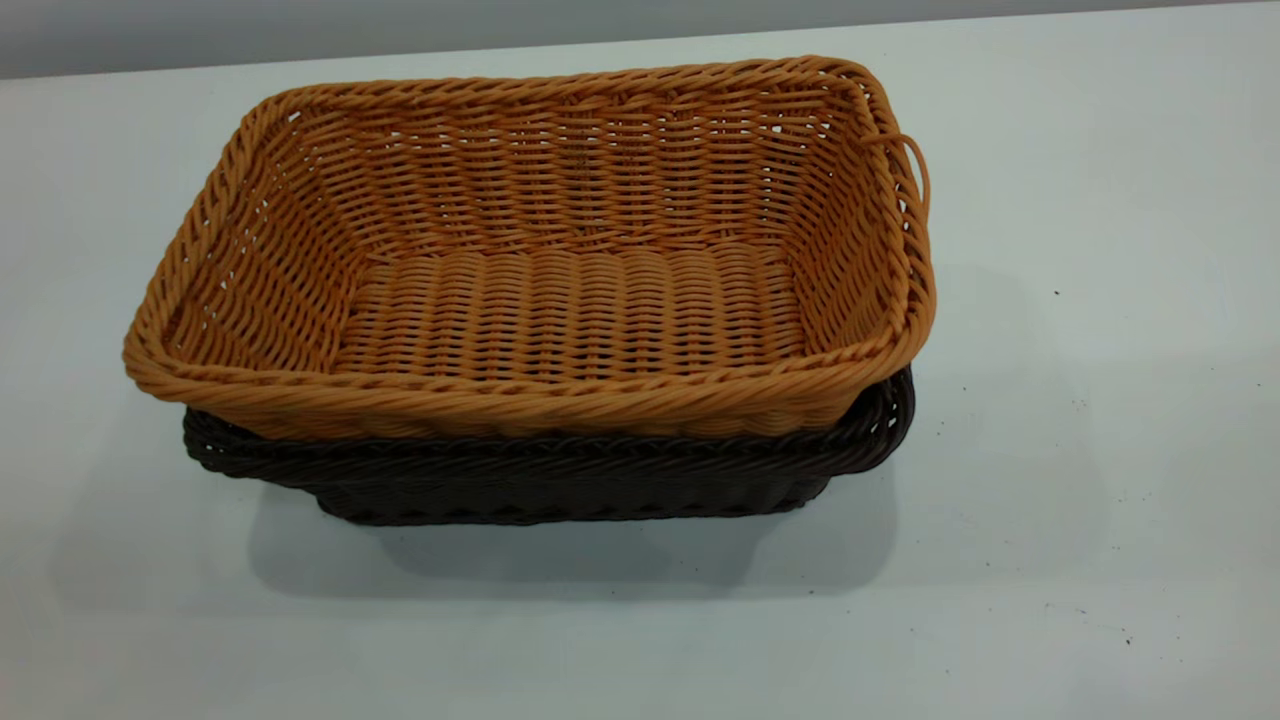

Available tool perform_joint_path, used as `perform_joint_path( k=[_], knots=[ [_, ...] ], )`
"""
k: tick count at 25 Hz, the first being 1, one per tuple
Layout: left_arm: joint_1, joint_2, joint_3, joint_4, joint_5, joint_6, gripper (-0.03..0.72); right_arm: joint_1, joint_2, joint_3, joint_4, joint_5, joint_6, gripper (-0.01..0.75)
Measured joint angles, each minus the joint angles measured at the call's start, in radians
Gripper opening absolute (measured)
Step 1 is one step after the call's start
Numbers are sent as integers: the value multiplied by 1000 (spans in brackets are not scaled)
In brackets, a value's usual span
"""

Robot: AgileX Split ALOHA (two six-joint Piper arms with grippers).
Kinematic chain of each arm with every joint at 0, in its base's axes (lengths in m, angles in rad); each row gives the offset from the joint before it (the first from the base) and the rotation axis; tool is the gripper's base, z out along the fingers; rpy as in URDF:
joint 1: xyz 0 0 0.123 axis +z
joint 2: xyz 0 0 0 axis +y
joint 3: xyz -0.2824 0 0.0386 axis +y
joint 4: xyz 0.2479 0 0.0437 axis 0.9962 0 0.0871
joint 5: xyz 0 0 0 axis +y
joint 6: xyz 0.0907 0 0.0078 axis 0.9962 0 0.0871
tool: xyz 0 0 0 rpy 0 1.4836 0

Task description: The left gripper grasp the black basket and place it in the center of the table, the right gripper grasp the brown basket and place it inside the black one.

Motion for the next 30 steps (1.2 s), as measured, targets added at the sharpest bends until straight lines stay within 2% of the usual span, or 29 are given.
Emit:
perform_joint_path(
  k=[3,7,10,16,24,27,30],
  knots=[
    [5,0,0,0,0,0,-1,-62,0,0,0,0,0,0],
    [88,0,0,0,0,0,-1,-170,6,0,0,0,0,0],
    [191,0,0,0,0,0,-1,-253,10,0,0,-1,0,0],
    [453,0,0,0,0,0,-1,-380,10,0,0,-1,0,0],
    [793,0,0,0,0,0,-1,-391,10,0,-1,-1,0,0],
    [877,0,0,0,1,0,-1,-391,4,0,0,0,0,0],
    [914,0,0,0,1,0,-1,-392,1,0,0,0,0,0]
  ],
)
